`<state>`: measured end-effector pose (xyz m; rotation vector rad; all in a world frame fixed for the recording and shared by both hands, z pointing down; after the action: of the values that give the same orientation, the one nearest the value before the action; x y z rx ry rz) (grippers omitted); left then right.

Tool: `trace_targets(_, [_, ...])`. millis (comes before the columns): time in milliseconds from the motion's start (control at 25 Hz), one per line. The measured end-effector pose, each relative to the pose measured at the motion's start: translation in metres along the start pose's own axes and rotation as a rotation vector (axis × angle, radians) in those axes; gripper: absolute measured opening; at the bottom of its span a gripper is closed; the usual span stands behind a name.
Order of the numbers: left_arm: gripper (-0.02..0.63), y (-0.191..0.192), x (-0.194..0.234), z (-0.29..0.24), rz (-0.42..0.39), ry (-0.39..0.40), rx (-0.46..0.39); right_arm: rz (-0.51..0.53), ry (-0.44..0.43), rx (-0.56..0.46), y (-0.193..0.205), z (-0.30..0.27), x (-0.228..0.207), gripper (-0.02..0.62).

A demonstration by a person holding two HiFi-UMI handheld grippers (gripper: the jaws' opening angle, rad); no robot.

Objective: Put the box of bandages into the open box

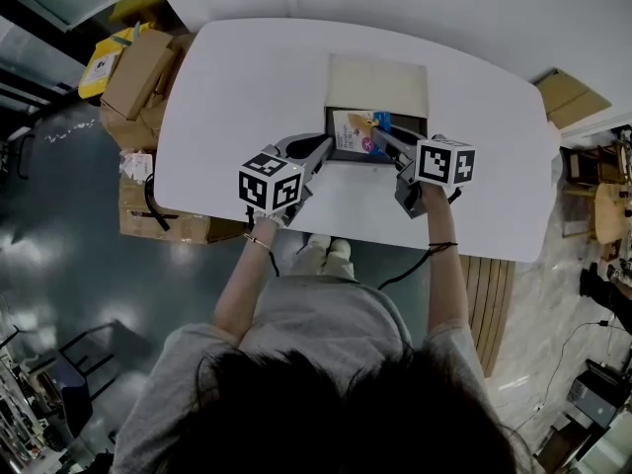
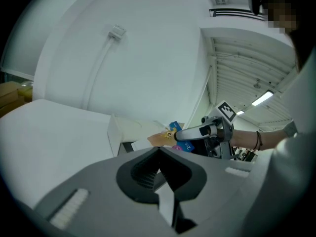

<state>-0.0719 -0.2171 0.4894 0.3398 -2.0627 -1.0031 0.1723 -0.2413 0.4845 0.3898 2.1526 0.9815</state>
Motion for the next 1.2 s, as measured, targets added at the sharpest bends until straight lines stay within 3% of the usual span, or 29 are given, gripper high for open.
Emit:
trace_targets(640, [-0.002,0.005,0.000,-0.014,0.022,0.003,0.023,-0.135,-0.067,0.063,0.002,-0.012,-0.018,0.100])
trace_targets(1200, [-0.002,0.010,-0.002,-0.016,0.032,-0.009,0.023,-0.174,-0.049,0.143,0.003,-0.020,-0.025,0.107])
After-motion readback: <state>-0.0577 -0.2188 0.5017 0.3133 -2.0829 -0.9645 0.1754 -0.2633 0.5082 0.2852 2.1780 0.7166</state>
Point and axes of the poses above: the fingertips, and each gripper's own axes: z backward along the fingers, x to its left, y out of its underside, the point moved 10 cm from there along z, backward along the fingers, and after that the axes turned 10 degrees about z, right-handed, at the moved point
